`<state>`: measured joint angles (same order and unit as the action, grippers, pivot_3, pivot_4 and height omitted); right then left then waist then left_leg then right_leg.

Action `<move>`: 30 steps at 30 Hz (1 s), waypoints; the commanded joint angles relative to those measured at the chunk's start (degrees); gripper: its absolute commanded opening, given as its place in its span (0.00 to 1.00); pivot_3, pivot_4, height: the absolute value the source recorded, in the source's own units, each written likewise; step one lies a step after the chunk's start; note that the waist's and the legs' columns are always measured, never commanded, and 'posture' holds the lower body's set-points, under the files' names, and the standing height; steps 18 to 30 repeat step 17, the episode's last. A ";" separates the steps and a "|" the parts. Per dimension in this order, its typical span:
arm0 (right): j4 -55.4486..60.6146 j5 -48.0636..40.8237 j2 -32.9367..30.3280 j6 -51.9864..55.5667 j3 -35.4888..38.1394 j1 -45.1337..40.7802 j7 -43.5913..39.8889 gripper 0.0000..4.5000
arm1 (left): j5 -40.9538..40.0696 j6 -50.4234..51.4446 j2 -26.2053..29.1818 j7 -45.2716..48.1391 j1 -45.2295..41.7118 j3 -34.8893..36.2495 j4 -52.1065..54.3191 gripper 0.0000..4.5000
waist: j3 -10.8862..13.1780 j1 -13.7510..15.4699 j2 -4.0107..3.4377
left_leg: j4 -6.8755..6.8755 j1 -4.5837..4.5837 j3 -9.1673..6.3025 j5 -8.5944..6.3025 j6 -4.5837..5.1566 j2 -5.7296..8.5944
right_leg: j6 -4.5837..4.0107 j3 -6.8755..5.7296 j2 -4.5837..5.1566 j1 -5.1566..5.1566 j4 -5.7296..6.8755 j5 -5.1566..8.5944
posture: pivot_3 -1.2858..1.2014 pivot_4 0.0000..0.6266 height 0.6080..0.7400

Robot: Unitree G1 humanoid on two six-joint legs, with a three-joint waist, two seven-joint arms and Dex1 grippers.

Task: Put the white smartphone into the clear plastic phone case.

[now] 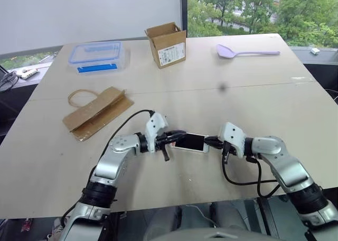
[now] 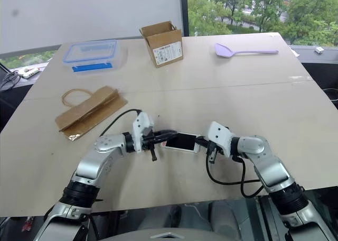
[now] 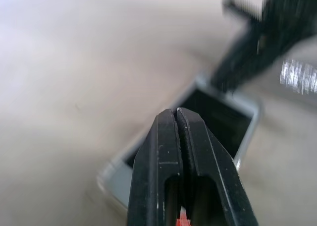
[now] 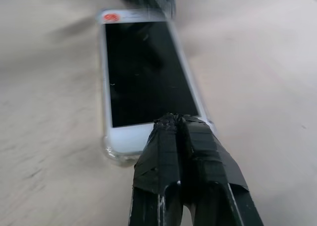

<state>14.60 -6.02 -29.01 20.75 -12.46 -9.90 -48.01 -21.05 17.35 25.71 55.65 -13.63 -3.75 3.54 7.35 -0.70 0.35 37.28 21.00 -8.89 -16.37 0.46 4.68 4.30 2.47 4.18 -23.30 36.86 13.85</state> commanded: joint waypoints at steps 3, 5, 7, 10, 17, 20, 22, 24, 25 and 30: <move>12.69 -7.61 -3.18 1.36 11.43 9.49 0.86 0.36 | -7.15 4.50 3.30 -1.23 5.17 7.23 10.10 0.34 | 0.20 0.14 -0.13 | -0.05 0.27 0.00 0.00 0.00 0.01 | -0.01 0.01 0.01 -0.25 -0.02 0.01 | 0.52 0.24 1.00; 15.00 -10.29 -3.92 1.90 15.24 12.77 1.09 0.59 | -8.71 5.53 4.58 -1.58 7.68 9.00 13.00 0.57 | 0.35 0.16 -0.17 | -0.09 0.40 -0.01 -0.01 0.01 0.01 | -0.01 -0.01 0.02 -0.36 -0.09 0.01 | 0.52 0.24 1.00; 16.97 -12.39 -6.28 1.19 19.97 17.50 -0.76 0.82 | -8.75 5.72 6.97 -1.60 12.71 11.00 16.88 0.80 | 0.54 0.12 -0.21 | -0.05 0.53 0.01 -0.02 0.03 0.03 | -0.01 0.00 0.05 -0.42 -0.12 0.01 | 0.52 0.24 1.00; 18.82 -15.13 -8.76 0.39 24.95 22.54 -2.48 0.99 | -8.86 5.29 10.61 -0.07 20.16 13.07 20.78 0.97 | 0.68 0.01 -0.26 | -0.06 0.53 0.07 -0.04 0.06 0.02 | -0.01 0.01 0.06 -0.43 -0.13 0.01 | 0.52 0.24 1.00; 18.18 -14.23 -10.43 -3.62 29.57 27.19 -1.78 0.99 | -9.69 5.03 13.03 -0.38 29.51 16.32 24.51 0.97 | 0.91 0.56 -0.21 | 0.01 0.54 0.10 -0.16 0.30 0.00 | 0.00 -0.05 0.08 -0.37 -0.13 0.02 | 0.52 0.24 1.00; 18.18 -14.23 -10.43 -3.62 29.57 27.19 -1.78 0.99 | -9.69 5.03 13.03 -0.38 29.51 16.32 24.51 0.97 | 0.91 0.56 -0.21 | 0.01 0.54 0.10 -0.16 0.30 0.00 | 0.00 -0.05 0.08 -0.37 -0.13 0.02 | 0.52 0.24 1.00; 18.18 -14.23 -10.43 -3.62 29.57 27.19 -1.78 0.99 | -9.69 5.03 13.03 -0.38 29.51 16.32 24.51 0.97 | 0.91 0.56 -0.21 | 0.01 0.54 0.10 -0.16 0.30 0.00 | 0.00 -0.05 0.08 -0.37 -0.13 0.02 | 0.52 0.24 1.00; 18.18 -14.23 -10.43 -3.62 29.57 27.19 -1.78 0.99 | -9.69 5.03 13.03 -0.38 29.51 16.32 24.51 0.97 | 0.91 0.56 -0.21 | 0.01 0.54 0.10 -0.16 0.30 0.00 | 0.00 -0.05 0.08 -0.37 -0.13 0.02 | 0.52 0.24 1.00; 18.18 -14.23 -10.43 -3.62 29.57 27.19 -1.78 0.99 | -9.69 5.03 13.03 -0.38 29.51 16.32 24.51 0.97 | 0.91 0.56 -0.21 | 0.01 0.54 0.10 -0.16 0.30 0.00 | 0.00 -0.05 0.08 -0.37 -0.13 0.02 | 0.52 0.24 1.00; 18.18 -14.23 -10.43 -3.62 29.57 27.19 -1.78 0.99 | -9.69 5.03 13.03 -0.38 29.51 16.32 24.51 0.97 | 0.91 0.56 -0.21 | 0.01 0.54 0.10 -0.16 0.30 0.00 | 0.00 -0.05 0.08 -0.37 -0.13 0.02 | 0.52 0.24 1.00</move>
